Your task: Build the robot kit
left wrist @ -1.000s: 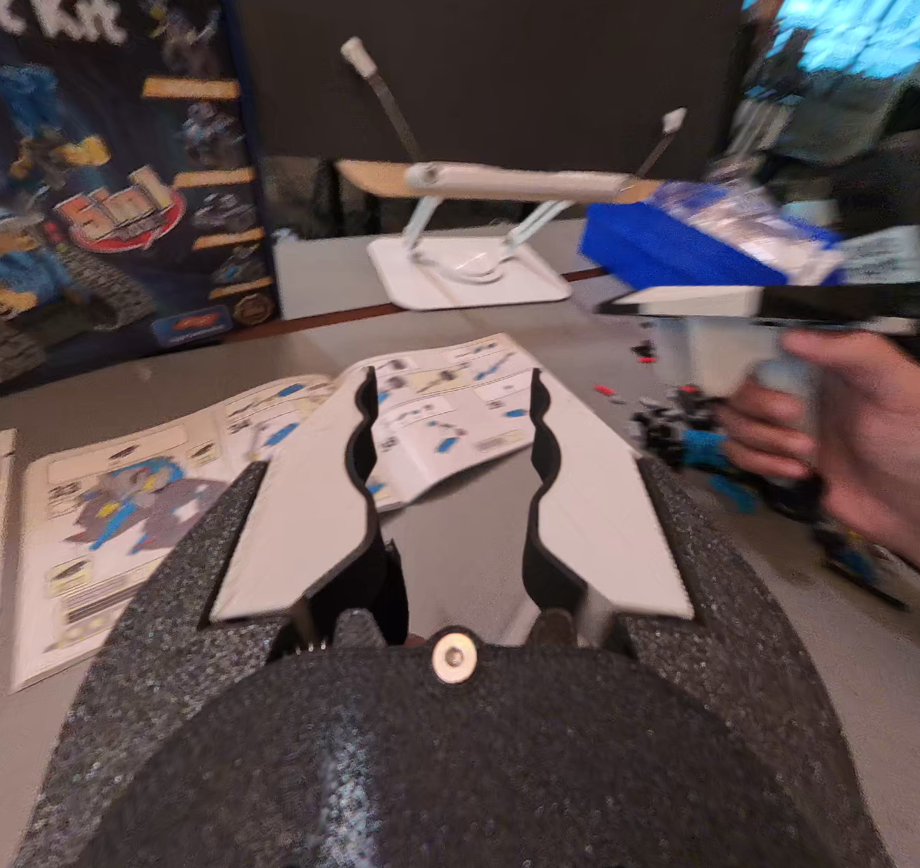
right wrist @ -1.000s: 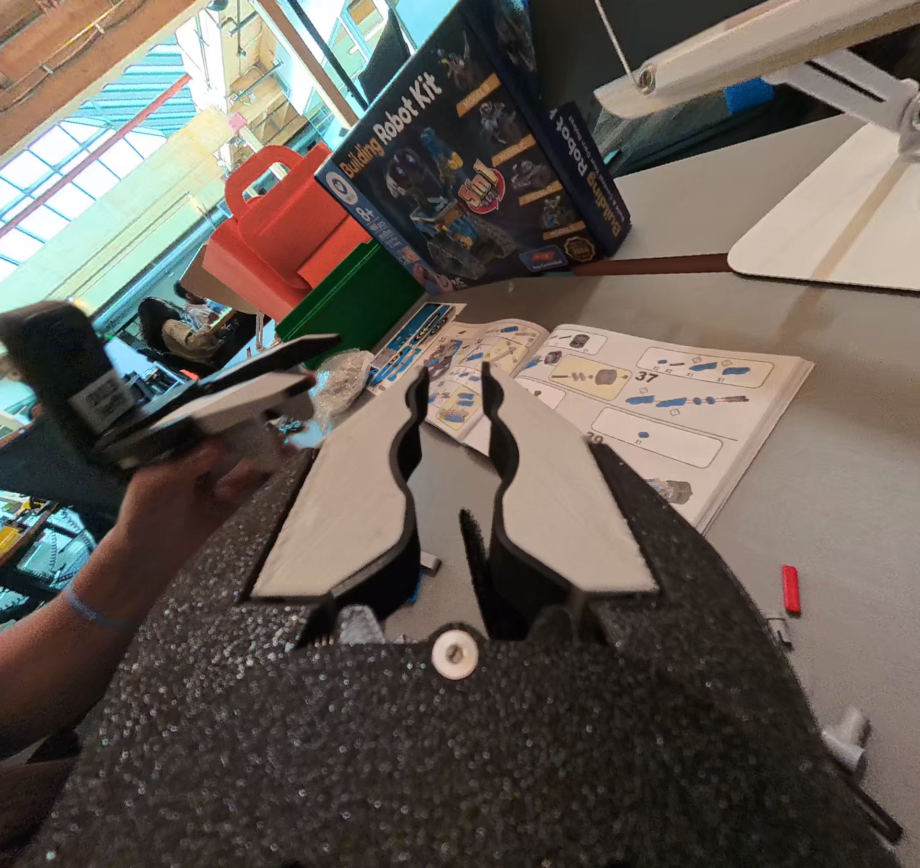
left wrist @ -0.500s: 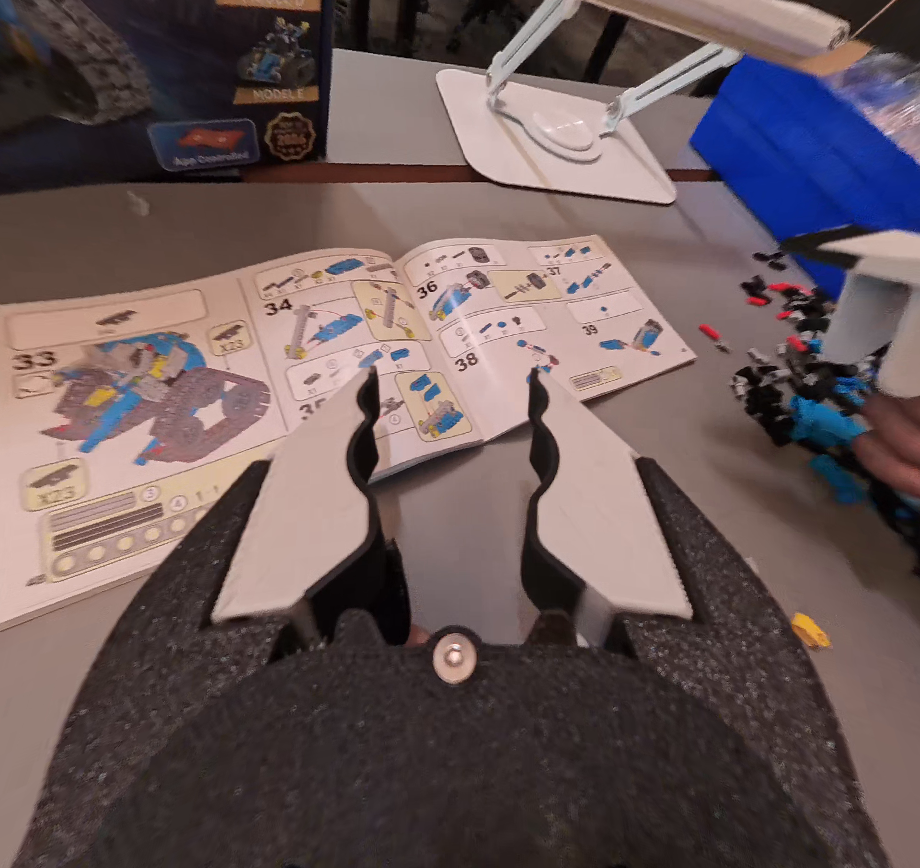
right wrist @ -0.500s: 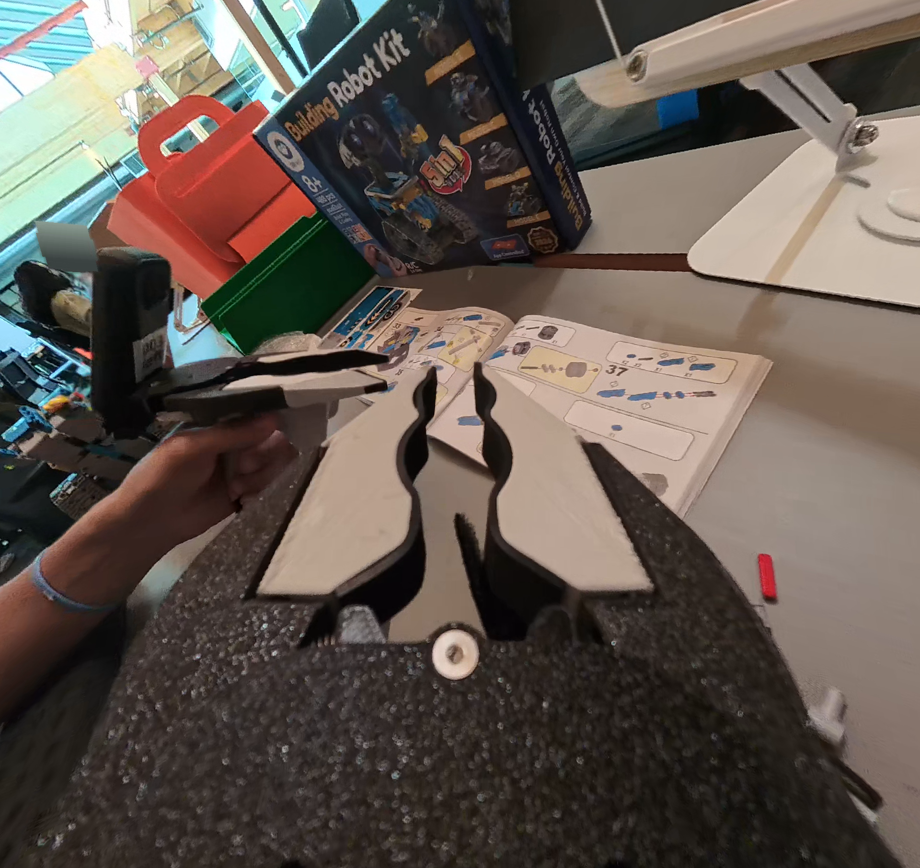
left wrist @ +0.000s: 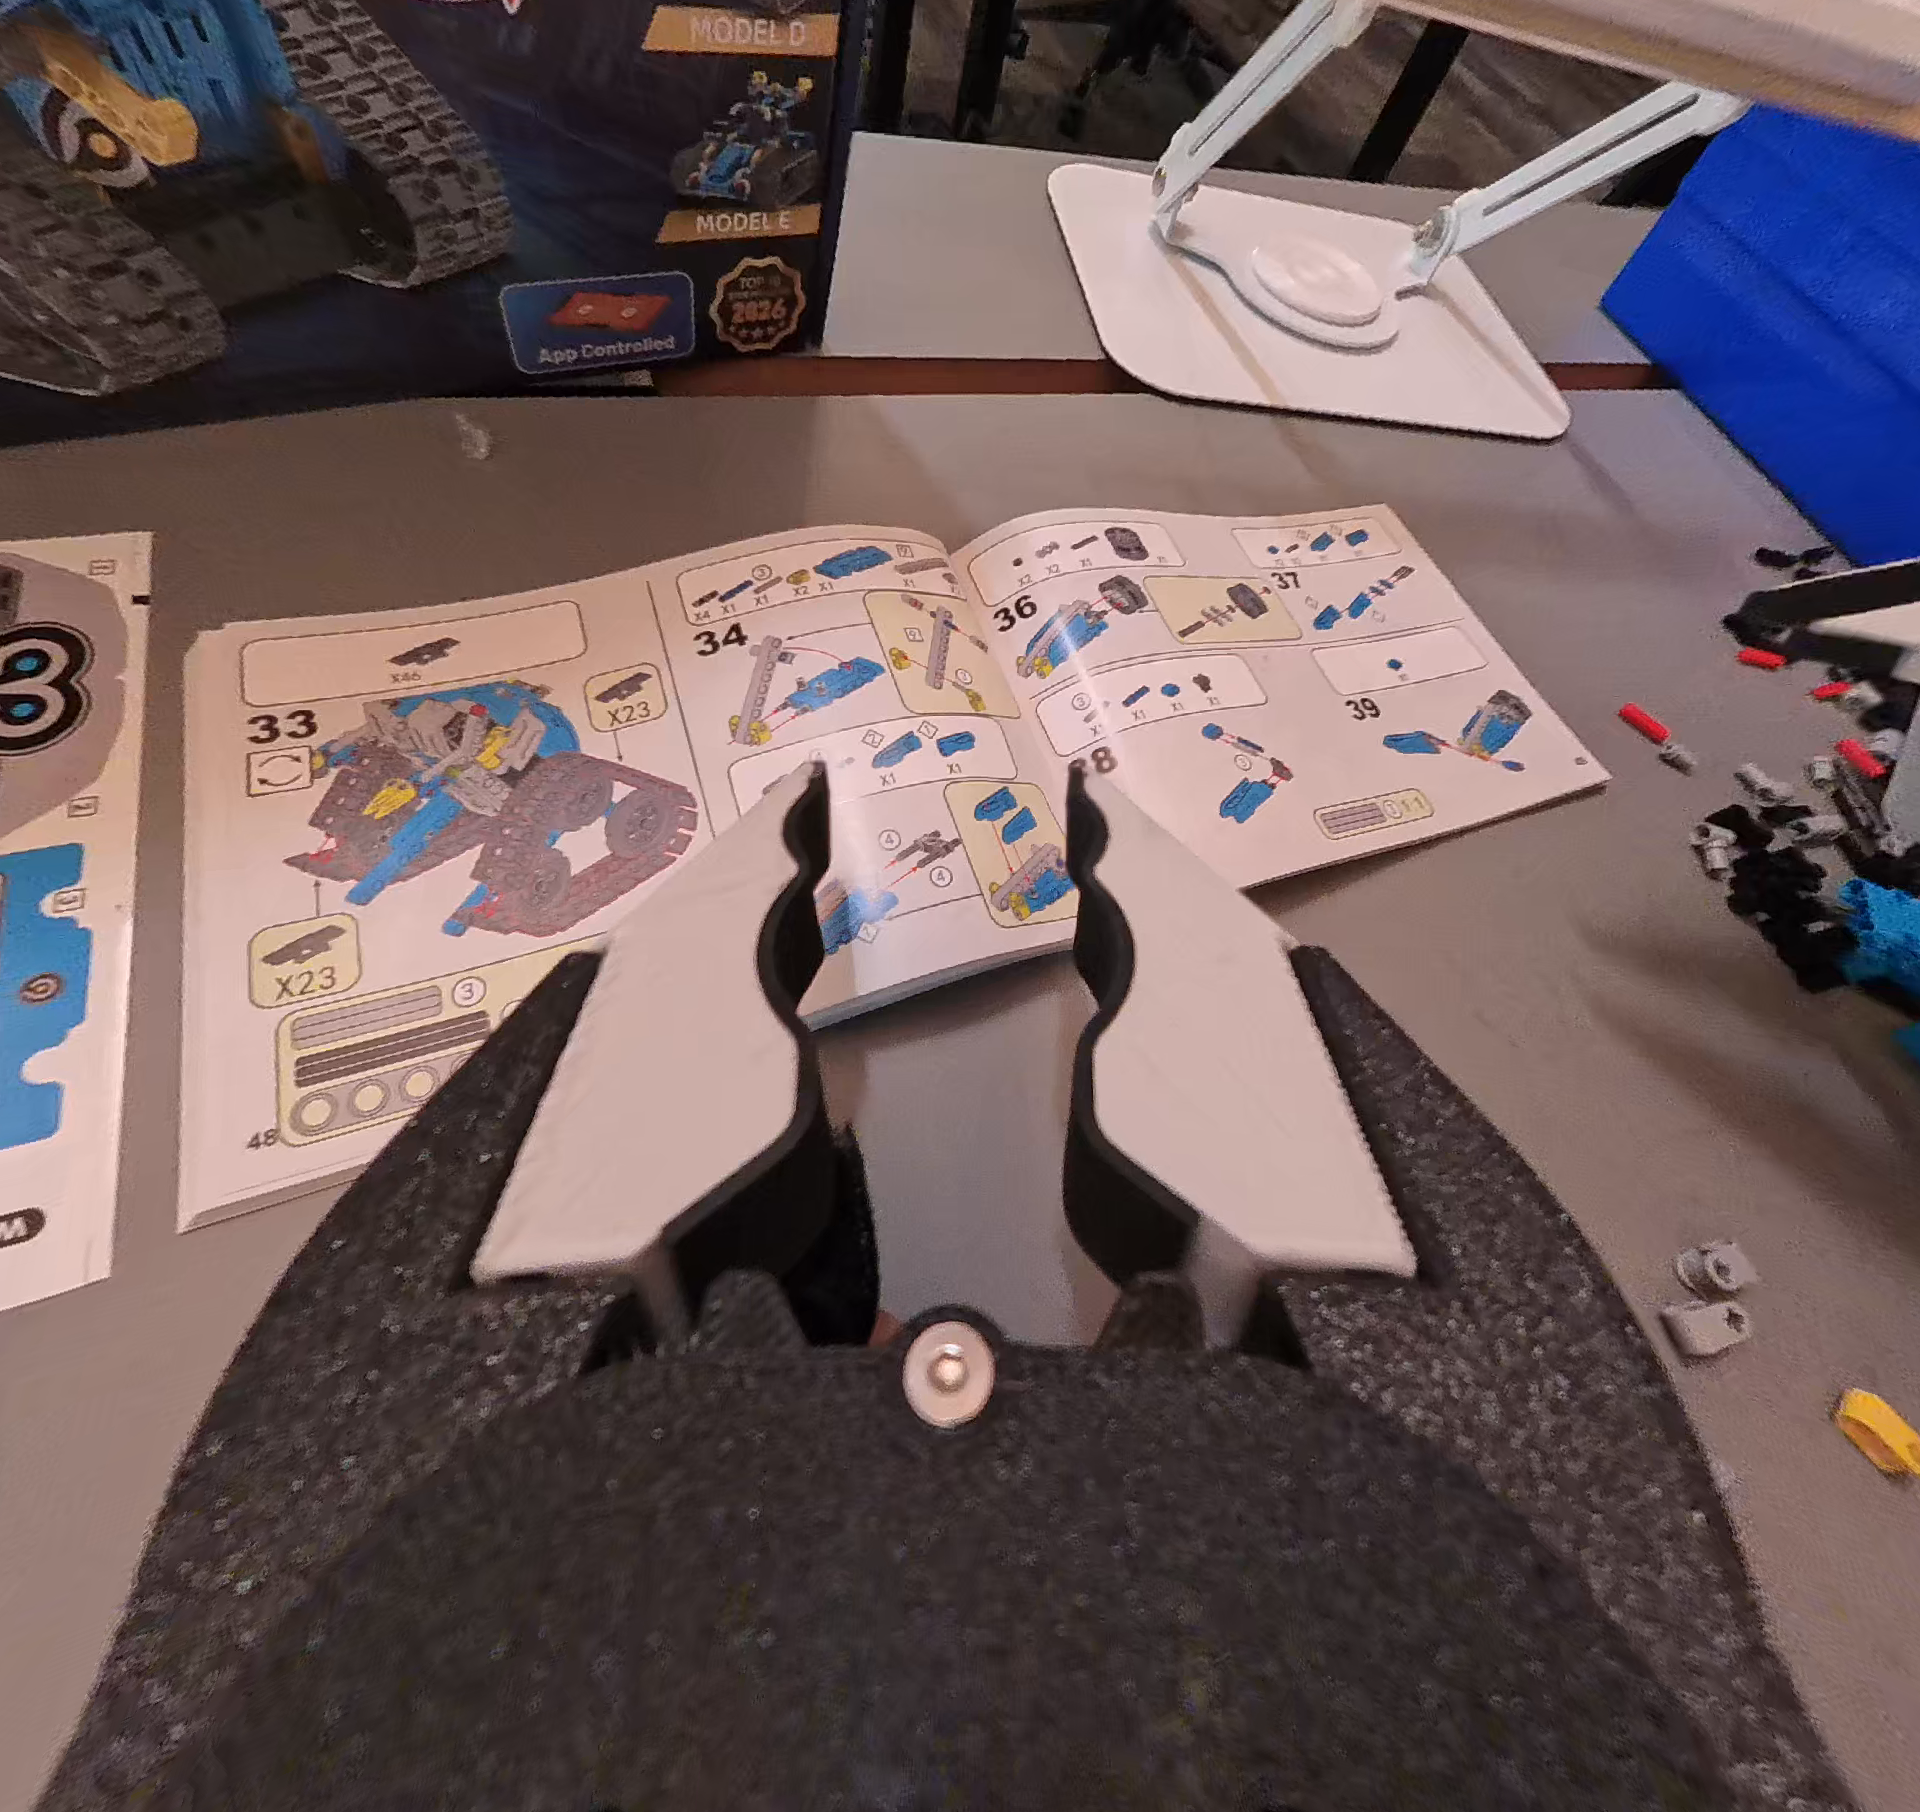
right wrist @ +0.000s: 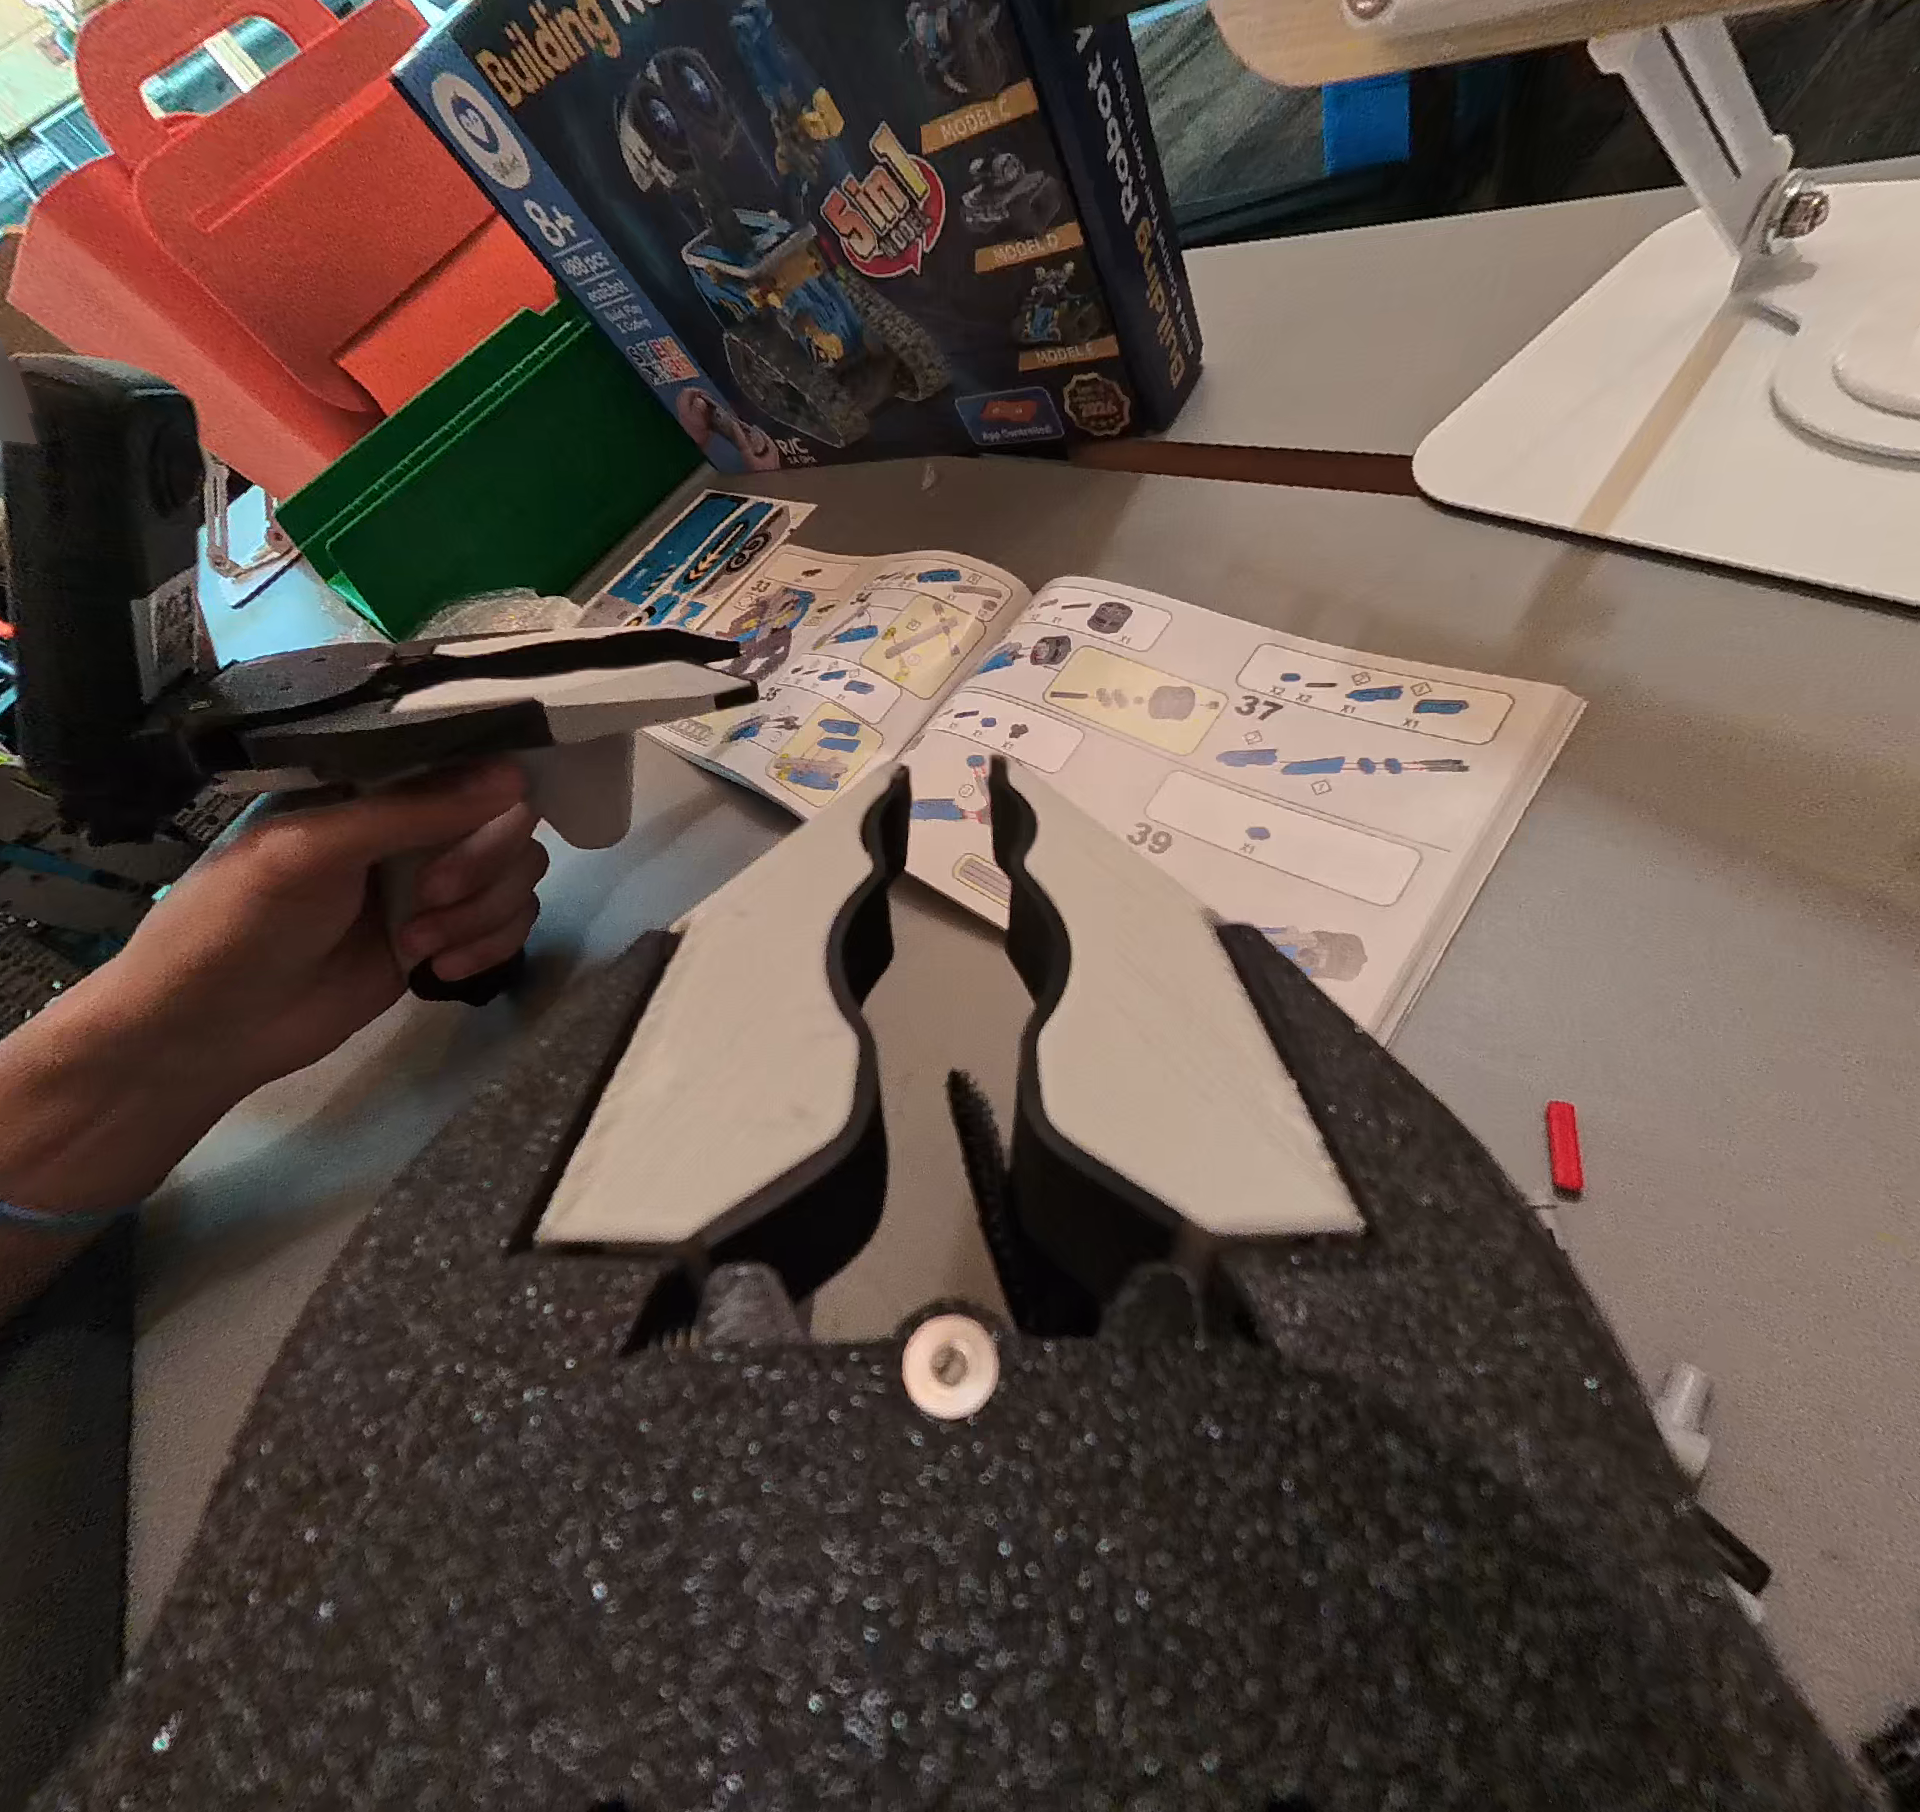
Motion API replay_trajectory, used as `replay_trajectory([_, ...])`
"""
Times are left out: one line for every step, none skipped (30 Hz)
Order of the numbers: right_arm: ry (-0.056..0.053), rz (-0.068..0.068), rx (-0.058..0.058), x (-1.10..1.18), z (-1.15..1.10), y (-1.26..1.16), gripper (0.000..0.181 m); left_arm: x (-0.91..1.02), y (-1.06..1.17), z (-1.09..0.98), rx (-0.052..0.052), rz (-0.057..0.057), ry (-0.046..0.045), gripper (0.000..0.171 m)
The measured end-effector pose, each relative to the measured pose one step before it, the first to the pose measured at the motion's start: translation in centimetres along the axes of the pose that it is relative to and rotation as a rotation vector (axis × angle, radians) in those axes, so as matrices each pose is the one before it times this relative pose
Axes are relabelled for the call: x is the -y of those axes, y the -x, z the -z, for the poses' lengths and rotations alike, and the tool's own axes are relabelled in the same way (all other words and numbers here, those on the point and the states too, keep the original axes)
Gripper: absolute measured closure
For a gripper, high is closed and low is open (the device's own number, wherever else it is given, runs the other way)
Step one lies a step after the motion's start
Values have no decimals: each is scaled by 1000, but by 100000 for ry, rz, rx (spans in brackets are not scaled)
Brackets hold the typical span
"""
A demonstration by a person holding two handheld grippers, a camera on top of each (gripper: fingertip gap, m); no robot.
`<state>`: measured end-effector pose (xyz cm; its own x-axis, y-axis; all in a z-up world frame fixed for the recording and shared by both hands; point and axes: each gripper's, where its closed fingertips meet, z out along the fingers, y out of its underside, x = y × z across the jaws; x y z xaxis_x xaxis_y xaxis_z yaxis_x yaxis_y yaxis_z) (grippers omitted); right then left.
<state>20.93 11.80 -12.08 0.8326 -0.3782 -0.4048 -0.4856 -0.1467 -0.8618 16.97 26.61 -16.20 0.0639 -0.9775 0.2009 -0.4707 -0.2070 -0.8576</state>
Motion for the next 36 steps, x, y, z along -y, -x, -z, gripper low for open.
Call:
replay_trajectory([209, -393, -217, -65, -20, -73, 166, -61, -29, -15, 1248, -1467, 118, 126])
replay_trajectory([171, -488, 103, -35, -4, -37, 166, -15, -35, 6, 1146, -1626, -150, 126])
replay_trajectory([65, -447, 201, -9, 31, -9, 166, -15, -161, -2, 188, -1622, -44, 126])
replay_trajectory([-286, -320, -42, 69, 55, -51, 166, 2, -151, -5, -36, -1259, 73, 126])
replay_trajectory([-357, -170, -197, 78, 59, -62, 166, 50, -42, 12, 305, -824, -322, 126])
replay_trajectory([-128, -123, -188, 52, 63, -69, 166, 67, -21, 16, 130, -623, -407, 126])
replay_trajectory([-68, -37, -217, 36, 63, -58, 166, 24, 0, 20, 10, -314, -34, 126])
replay_trajectory([73, -26, -346, 10, 52, -98, 166, -21, 16, -12, -152, -3, 319, 126])
replay_trajectory([-43, 47, -495, 41, 68, -99, 166, -28, 48, -1, -144, 302, 288, 127])
replay_trajectory([-109, 312, -412, 62, 72, -90, 166, 5, 95, -9, 18, 388, 49, 127])
replay_trajectory([189, 595, -610, 61, 93, -126, 166, 9, 147, 9, 341, 313, -79, 127])
replay_trajectory([125, 705, -1103, 82, 132, -236, 166, 36, 154, 6, 449, 238, -119, 127])
replay_trajectory([-378, 491, -1125, 142, 160, -255, 166, 30, 141, 15, 330, 196, -110, 127])
replay_trajectory([-641, 3, -595, 155, 169, -198, 166, 35, 134, 27, 371, 225, -126, 127])
replay_trajectory([-686, -616, -236, 162, 163, -180, 167, 67, 116, 42, 343, 277, -302, 127])
replay_trajectory([-682, -871, 82, 139, 144, -125, 167, 73, 84, 38, 134, 177, -352, 127])
replay_trajectory([-617, -819, 69, 135, 130, -121, 167, 31, 48, 12, 106, 66, -86, 127])
replay_trajectory([-740, -729, -437, 146, 119, -177, 166, 3, 53, -5, 117, 23, 58, 127])
replay_trajectory([-1180, -575, -959, 201, 128, -247, 166, -18, 42, -14, 168, 42, 61, 127])
replay_trajectory([-1290, -521, -904, 201, 123, -233, 166, -26, 55, -26, 270, 61, 84, 127])
replay_trajectory([-955, -570, -329, 167, 94, -160, 165, -37, 35, -30, 160, 17, 93, 127])
replay_trajectory([-403, -720, -142, 102, 65, -124, 163, -39, -3, -34, -20, 2, 223, 127])
replay_trajectory([-341, -692, -693, 116, 88, -211, 161, -48, -20, -23, -136, 35, 253, 127])
replay_trajectory([-637, -305, -828, 167, 114, -211, 159, -4, -19, 2, -85, 105, 27, 127])
replay_trajectory([-675, 15, -245, 197, 139, -101, 159, 31, -26, 16, -141, 75, -161, 127])
replay_trajectory([-380, 209, -139, 174, 164, -91, 159, 24, -19, 19, -105, 45, -111, 127])
replay_trajectory([-243, 341, -761, 172, 187, -184, 159, 26, -25, 20, -67, 41, -47, 127])
replay_trajectory([-394, 624, -1123, 205, 238, -269, 158, 16, -8, 15, -81, 102, -107, 127])
replay_trajectory([-531, 993, -1399, 231, 277, -334, 158, 12, -20, 11, -194, 171, -34, 127])
replay_trajectory([-803, 1051, -1910, 273, 325, -438, 158, -13, -33, -14, -277, 193, 119, 127])
replay_trajectory([-1058, 1030, -2043, 340, 359, -491, 158, -34, -38, -19, -257, 171, 234, 127])
replay_trajectory([-1342, 940, -1834, 368, 375, -514, 158, -11, -15, -8, -153, 204, 76, 127])
replay_trajectory([-1245, 836, -1504, 353, 372, -511, 158, 22, -31, -1, -188, 193, -83, 127])
replay_trajectory([-819, 702, -1670, 291, 379, -593, 158, 26, -33, 12, -216, 146, -85, 127])
replay_trajectory([-780, 458, -1805, 289, 390, -652, 158, 30, -29, 3, -148, 73, -92, 127])
replay_trajectory([-712, 441, -1109, 294, 422, -595, 158, 10, -15, -8, 4, -206, -106, 127])
